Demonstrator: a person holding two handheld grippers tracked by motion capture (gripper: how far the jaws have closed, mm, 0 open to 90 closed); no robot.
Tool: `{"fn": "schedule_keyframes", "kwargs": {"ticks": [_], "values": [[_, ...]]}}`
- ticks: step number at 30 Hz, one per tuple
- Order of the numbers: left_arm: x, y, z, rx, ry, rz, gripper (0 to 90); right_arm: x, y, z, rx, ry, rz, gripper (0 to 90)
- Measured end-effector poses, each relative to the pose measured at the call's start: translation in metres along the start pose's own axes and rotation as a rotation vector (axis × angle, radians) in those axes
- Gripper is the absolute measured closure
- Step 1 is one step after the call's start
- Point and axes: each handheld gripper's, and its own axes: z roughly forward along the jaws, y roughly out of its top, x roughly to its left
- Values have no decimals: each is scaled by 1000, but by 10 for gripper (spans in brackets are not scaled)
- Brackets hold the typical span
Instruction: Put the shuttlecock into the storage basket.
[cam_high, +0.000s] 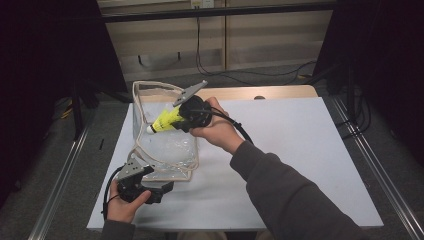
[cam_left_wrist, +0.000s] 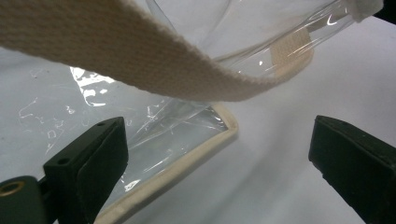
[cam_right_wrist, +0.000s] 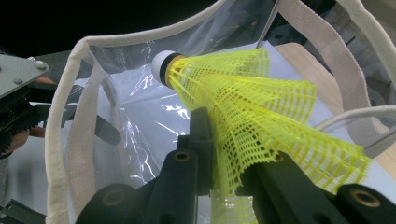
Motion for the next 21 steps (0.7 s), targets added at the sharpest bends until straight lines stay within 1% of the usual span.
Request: {"fn": "schedule_keyframes", "kwargs": {"ticks": [2, 4, 7, 10, 18, 20, 21], "values": [[0, 0, 0, -3, 3, 1, 48, 1, 0, 1, 3, 0, -1, 829], [0, 0, 0, -2, 2, 2, 48, 2, 0, 3, 12, -1, -13, 829], [0, 0, 0, -3, 2, 1, 48, 2, 0, 5, 8, 4, -5, 829], [0, 0, 0, -3, 4, 0, 48, 4, 0, 7, 24, 1, -13, 829], [0, 0, 0, -3, 3, 0, 48, 7, -1, 14, 25, 11, -14, 829], [0, 0, 0, -2, 4, 1, 48, 8, -2, 16, 39, 7, -18, 829], [0, 0, 0, -2, 4, 1, 48, 9, -2, 17, 38, 12, -14, 829]]}}
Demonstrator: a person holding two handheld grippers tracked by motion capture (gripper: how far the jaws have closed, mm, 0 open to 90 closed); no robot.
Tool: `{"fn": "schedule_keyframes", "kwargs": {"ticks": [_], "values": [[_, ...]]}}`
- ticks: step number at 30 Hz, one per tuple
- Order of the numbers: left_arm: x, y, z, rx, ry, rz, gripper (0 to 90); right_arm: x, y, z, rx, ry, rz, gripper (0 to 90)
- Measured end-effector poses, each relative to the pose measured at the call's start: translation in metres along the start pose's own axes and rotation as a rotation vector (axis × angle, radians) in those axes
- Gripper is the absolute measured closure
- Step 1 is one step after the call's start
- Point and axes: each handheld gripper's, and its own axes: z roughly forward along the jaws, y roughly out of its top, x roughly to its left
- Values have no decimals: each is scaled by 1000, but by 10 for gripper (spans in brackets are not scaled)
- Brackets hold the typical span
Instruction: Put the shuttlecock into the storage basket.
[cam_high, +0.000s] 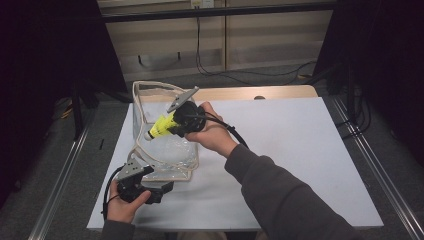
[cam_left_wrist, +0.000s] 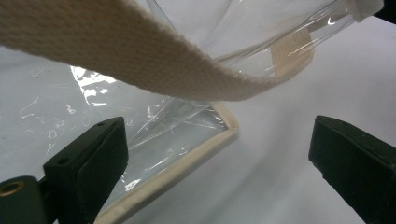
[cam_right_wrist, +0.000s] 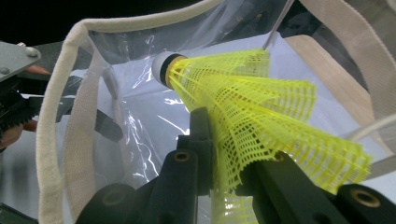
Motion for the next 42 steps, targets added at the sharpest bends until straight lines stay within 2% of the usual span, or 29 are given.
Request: {"fn": "schedule_keyframes", "kwargs": {"ticks": [12, 23, 42], "values": [[0, 0, 0, 0, 1, 1, 48, 7, -5, 13, 21, 15, -8, 828], [0, 0, 0, 1, 2, 0, 48, 8, -9, 21, 34, 17, -1, 827], [1, 0, -1, -1, 3, 3, 48, 10, -12, 27, 48, 19, 0, 826]]}}
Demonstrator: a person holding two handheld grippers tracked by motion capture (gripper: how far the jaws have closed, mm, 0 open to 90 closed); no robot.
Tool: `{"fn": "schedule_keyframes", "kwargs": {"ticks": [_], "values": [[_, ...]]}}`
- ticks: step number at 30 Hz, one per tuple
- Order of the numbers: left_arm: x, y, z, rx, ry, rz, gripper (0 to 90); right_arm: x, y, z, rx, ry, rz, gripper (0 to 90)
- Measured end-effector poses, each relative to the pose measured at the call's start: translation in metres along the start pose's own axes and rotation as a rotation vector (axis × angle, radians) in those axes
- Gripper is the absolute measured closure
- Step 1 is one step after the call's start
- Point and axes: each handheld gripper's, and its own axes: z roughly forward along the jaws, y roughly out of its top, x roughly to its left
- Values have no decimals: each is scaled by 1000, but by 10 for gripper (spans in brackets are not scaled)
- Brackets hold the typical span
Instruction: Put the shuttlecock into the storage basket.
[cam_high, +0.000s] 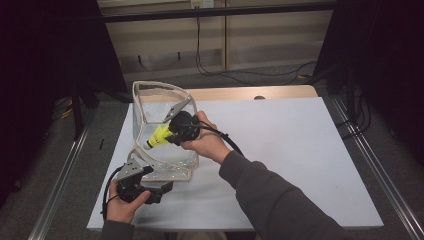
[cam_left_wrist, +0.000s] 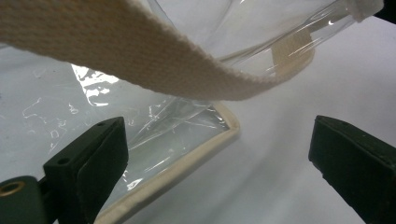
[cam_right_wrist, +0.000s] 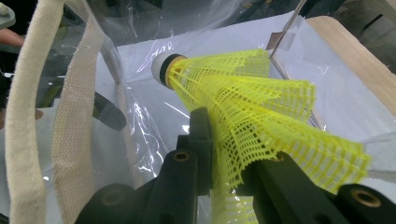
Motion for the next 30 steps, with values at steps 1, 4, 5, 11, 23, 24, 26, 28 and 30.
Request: {"fn": "schedule_keyframes", "kwargs": {"ticks": [1, 4, 5, 11, 23, 24, 26, 28, 30], "values": [[0, 0, 0, 1, 1, -3, 48, 0, 0, 0, -2, 3, 1, 826], [0, 0, 0, 2, -1, -1, 48, 1, 0, 1, 3, 3, -2, 826], [0, 0, 0, 0, -1, -1, 48, 1, 0, 1, 2, 6, -5, 826], [0, 0, 0, -1, 2, -1, 48, 1, 0, 2, 4, 7, -5, 826], [0, 0, 0, -1, 1, -1, 48, 5, 1, 6, 9, 19, -5, 825], [0, 0, 0, -1, 1, -2, 48, 5, 2, 7, 11, 18, -5, 825], [0, 0, -1, -3, 2, -2, 48, 6, 3, 8, 12, 17, -7, 825], [0, 0, -1, -5, 2, -3, 48, 7, 3, 9, 14, 18, -8, 825], [0, 0, -1, -1, 1, -3, 48, 8, 3, 11, 15, 22, -6, 825]]}}
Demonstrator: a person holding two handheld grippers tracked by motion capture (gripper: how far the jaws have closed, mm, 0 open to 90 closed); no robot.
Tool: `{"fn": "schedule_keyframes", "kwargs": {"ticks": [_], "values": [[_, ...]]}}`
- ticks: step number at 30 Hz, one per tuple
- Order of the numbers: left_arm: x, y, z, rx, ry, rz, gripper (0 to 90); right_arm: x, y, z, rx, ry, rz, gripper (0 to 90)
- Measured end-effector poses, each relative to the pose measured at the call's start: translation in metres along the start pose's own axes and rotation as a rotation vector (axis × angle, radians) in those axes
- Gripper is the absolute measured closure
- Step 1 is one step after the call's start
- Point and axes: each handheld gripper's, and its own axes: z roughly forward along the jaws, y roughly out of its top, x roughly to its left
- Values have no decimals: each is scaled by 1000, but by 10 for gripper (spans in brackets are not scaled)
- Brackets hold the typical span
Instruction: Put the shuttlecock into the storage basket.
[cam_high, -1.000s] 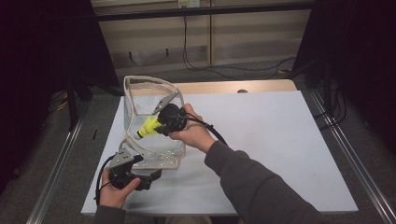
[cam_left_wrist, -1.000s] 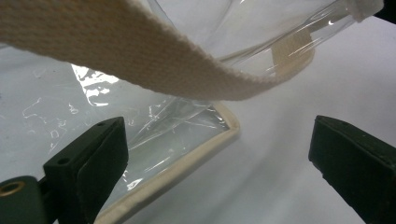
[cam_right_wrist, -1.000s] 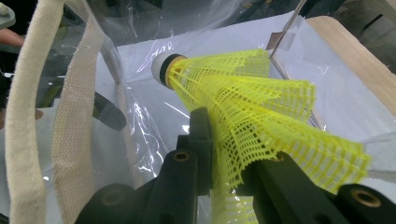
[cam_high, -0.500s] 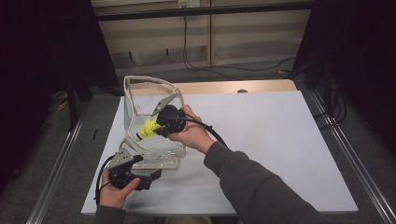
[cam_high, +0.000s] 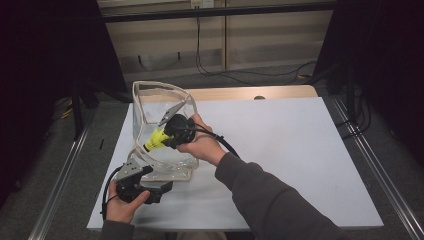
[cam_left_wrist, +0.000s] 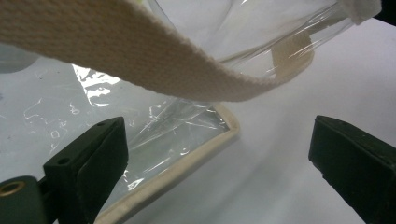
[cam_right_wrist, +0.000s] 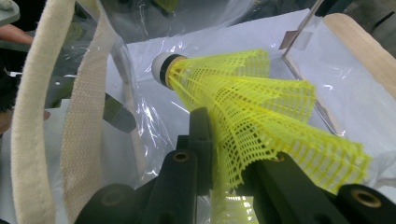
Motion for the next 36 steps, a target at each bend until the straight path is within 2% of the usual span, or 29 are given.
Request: {"fn": "schedule_keyframes", "kwargs": {"ticks": [9, 25, 30, 36], "values": [[0, 0, 0, -6, -1, -2, 48, 2, -2, 5, 24, 3, -3, 821], [0, 0, 0, 0, 4, 2, 48, 6, -7, 10, 108, 31, -29, 812], [0, 0, -1, -7, 8, -1, 48, 7, -8, 10, 110, 31, -29, 813], [0, 0, -1, -11, 10, -1, 48, 8, -10, 11, 125, 40, -11, 730]]}}
